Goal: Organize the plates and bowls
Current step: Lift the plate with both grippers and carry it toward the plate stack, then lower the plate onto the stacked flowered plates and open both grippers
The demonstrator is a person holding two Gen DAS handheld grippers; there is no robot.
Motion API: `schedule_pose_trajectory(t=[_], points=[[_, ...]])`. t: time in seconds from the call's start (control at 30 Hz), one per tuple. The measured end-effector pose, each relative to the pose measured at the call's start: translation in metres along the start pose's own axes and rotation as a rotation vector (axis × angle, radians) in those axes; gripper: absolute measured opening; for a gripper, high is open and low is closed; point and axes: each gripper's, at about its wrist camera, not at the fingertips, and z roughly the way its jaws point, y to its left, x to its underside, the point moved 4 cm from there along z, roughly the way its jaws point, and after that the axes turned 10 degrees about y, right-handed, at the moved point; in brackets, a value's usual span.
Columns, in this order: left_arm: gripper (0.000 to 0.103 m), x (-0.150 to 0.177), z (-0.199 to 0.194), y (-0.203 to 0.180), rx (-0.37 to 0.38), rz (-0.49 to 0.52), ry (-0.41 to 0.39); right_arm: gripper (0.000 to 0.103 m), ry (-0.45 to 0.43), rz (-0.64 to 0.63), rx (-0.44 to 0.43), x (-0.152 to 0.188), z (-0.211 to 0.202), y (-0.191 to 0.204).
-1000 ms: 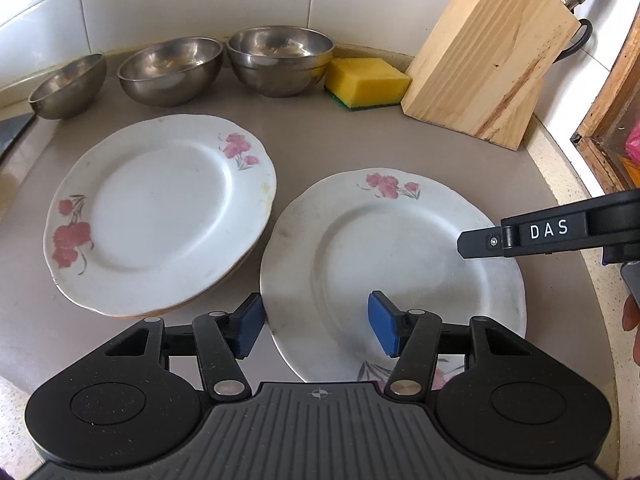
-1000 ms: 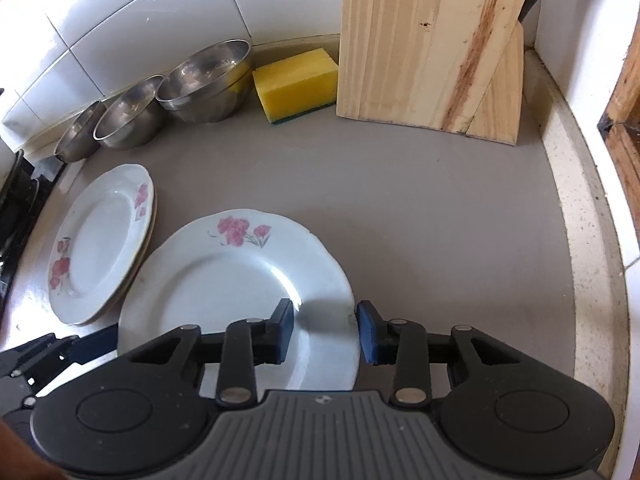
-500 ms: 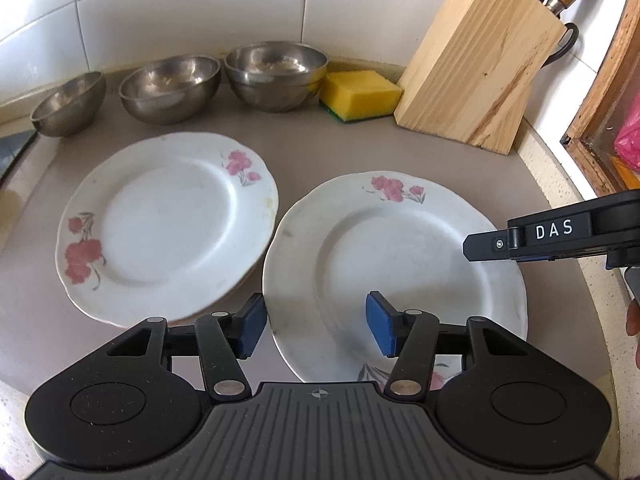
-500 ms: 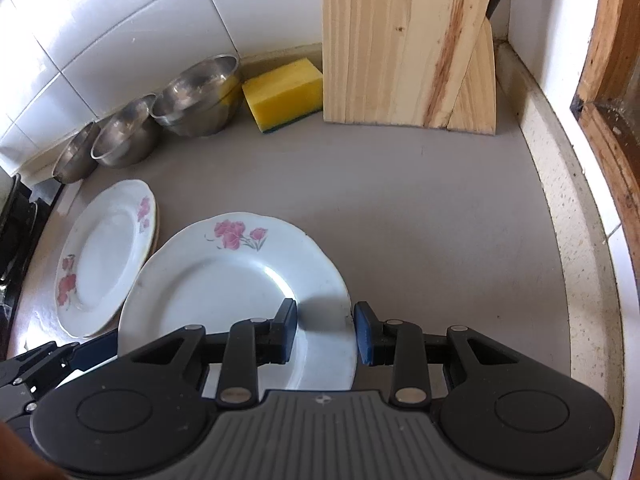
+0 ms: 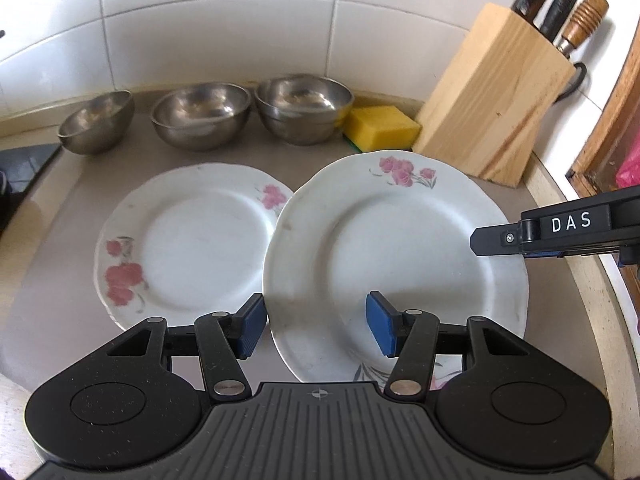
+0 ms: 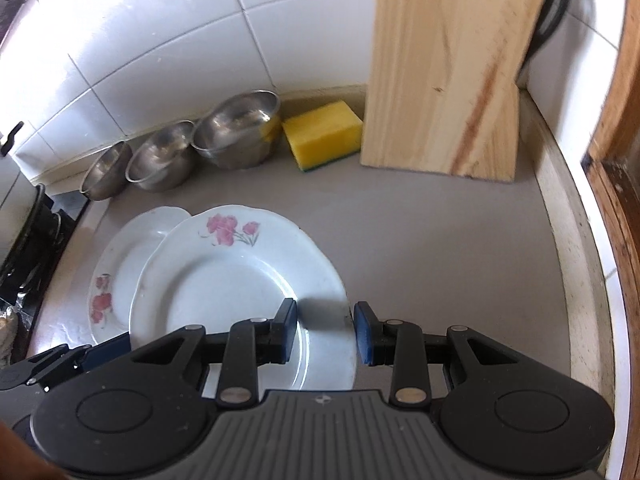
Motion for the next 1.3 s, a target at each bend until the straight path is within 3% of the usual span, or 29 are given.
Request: schedule_pose_trajectory(t=[0.73,1.3], points=[[0.056,-0.016,-0.029,0.088,-0.094,-0.125,-0.057,0.014,-0.006,-0.131,-0.067,-0.036,0.014,0.103],[0.057,-0.039,-0.011,0.132,-0.088,-0.097,-0.033,0.014,0.019,-0.095,-0.059,-0.061,0.045,0.142]])
